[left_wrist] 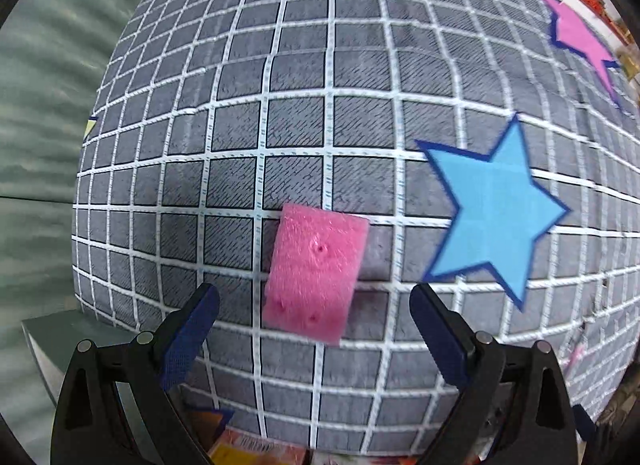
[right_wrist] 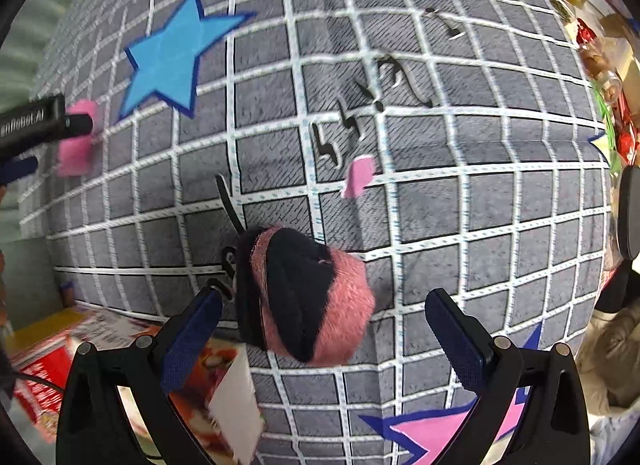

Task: Organize soft objects
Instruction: 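Grasp the pink foam block with the left tool while the right tool grasps the dark knit sock, then carry the pink foam block and dark knit sock in both tools over the white box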

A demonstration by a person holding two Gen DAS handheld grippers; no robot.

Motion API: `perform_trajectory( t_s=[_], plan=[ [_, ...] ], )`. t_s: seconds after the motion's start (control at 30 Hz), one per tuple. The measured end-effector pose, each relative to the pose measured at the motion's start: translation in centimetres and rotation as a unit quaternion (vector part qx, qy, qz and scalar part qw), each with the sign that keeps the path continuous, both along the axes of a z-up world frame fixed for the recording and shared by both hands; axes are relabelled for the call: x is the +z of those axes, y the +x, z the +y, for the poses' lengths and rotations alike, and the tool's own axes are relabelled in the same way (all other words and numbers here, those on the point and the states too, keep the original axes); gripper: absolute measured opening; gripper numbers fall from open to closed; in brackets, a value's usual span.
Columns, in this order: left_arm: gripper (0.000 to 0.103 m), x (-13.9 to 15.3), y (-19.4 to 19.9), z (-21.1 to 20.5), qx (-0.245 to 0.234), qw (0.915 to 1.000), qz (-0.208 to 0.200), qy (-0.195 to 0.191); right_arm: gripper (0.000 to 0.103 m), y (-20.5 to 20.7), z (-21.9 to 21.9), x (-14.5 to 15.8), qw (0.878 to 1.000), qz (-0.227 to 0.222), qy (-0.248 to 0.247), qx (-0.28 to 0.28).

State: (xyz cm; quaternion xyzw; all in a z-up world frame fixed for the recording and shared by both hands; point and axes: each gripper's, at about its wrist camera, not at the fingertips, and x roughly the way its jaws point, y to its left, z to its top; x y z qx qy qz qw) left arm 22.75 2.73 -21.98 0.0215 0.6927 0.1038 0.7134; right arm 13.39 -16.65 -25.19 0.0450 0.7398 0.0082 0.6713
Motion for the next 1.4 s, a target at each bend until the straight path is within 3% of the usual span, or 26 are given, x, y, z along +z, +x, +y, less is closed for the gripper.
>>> perform_trajectory(
  t_s=[0.17, 0.3, 0.47, 0.57, 0.63, 0.67, 0.7, 0.73, 0.77, 0.87, 1.13, 1.3, 1.4],
  plan=[
    [0.099, -1.6, -0.1, 0.0, -0.007, 1.0, -0.005, 0.003, 0.103, -0.3, 2.4, -3.3, 1.0, 0.017, -0.02, 0.011],
    [0.103, -1.9, 0.0, -0.1, -0.004, 0.9999, -0.01, -0.001, 0.103, -0.8, 2.8, -3.6, 1.0, -0.001, -0.021, -0.01],
    [0.103, -2.2, 0.0, 0.5, 0.01, 0.9998, -0.003, -0.014, 0.103, -0.7, 1.5, -3.4, 0.999, 0.04, -0.015, -0.024],
    [0.091, -2.2, 0.2, 0.4, -0.008, 0.9999, -0.003, -0.013, 0.099, -0.2, 2.0, -3.5, 0.999, 0.046, -0.014, -0.001],
    [0.049, -1.8, 0.6, -0.9, -0.027, 0.9987, -0.005, -0.043, 0.077, -0.4, 1.9, -2.9, 0.999, 0.03, -0.018, -0.007],
    [0.05, -1.7, 0.5, -1.6, -0.042, 0.998, -0.001, -0.048, 0.068, -0.5, 1.9, -2.3, 1.0, 0.021, -0.021, 0.0],
    [0.049, -1.8, 0.4, -2.2, -0.054, 0.9977, 0.007, -0.041, 0.046, -0.5, 1.8, -1.9, 1.0, 0.012, -0.02, 0.008],
    [0.049, -1.7, 0.2, -2.7, -0.064, 0.9972, 0.008, -0.038, 0.032, -0.5, 1.7, -1.3, 1.0, 0.001, -0.017, 0.019],
    [0.049, -1.3, -0.1, -3.2, -0.068, 0.9966, 0.006, -0.046, 0.03, -0.5, 1.4, -0.7, 1.0, -0.006, -0.004, 0.023],
    [0.049, 1.1, -1.1, -4.5, -0.078, 0.9944, -0.017, -0.069, 0.03, -0.4, -0.4, 0.8, 0.999, -0.017, 0.036, 0.008],
    [0.049, 8.6, -6.3, -5.7, -0.114, 0.9821, -0.059, -0.138, 0.03, -0.6, -5.2, 6.2, 0.996, -0.048, 0.077, -0.006],
    [0.049, 11.8, -9.9, -5.7, -0.13, 0.9782, -0.071, -0.146, 0.03, -3.7, -5.8, 9.6, 0.994, -0.055, 0.093, 0.004],
    [0.049, 12.9, -11.9, -6.1, -0.137, 0.9769, -0.075, -0.146, 0.03, -5.2, -4.3, 9.3, 0.994, -0.057, 0.097, 0.006]
  ],
)
